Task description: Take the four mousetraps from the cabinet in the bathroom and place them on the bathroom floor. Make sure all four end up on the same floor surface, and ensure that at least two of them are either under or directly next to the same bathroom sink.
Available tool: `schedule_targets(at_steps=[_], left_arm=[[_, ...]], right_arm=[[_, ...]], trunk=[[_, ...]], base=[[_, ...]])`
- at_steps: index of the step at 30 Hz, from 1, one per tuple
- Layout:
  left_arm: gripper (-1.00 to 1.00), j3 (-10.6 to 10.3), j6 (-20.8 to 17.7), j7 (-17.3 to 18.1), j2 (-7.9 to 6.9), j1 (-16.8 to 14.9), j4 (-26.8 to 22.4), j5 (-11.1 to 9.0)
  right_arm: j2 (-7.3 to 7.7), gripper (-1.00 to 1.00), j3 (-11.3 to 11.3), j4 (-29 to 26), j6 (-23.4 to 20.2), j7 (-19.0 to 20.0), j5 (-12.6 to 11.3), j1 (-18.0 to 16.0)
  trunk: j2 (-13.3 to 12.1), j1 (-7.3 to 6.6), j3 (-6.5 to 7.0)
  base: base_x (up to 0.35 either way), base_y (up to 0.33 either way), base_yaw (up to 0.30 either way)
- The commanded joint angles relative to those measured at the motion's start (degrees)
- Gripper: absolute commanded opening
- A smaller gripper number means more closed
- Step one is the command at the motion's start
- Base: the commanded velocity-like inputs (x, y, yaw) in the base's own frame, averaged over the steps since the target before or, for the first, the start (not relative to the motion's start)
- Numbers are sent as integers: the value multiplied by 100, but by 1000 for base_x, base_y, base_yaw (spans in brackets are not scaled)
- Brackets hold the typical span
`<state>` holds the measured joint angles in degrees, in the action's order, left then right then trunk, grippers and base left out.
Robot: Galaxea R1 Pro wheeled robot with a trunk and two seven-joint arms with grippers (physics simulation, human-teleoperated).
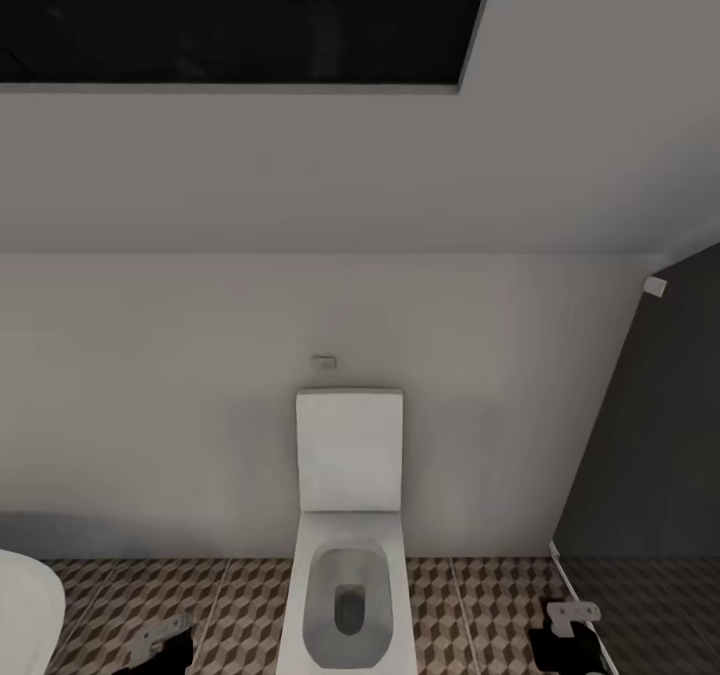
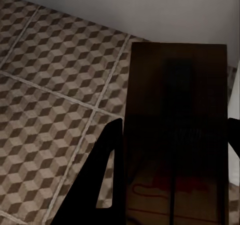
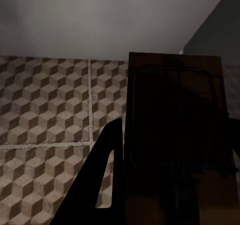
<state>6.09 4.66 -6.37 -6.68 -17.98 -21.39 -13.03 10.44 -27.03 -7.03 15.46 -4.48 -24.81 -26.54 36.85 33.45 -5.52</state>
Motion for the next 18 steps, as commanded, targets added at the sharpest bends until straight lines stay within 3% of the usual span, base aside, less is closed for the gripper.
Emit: schedule_targets(at_steps=[1,18], left_arm=[[-100,-12,53,-29,-1,-4,7,-51],[-100,-29,36,-57,122,-4,12,-51]], right_arm=[[2,-100,-48,7,19,2,-51,-3],[2,-100,-40,17,58,-1,-50,-3]], trunk=[[50,24,-29],[732,398,-334]], base=[[0,0,0],[0,0,0]])
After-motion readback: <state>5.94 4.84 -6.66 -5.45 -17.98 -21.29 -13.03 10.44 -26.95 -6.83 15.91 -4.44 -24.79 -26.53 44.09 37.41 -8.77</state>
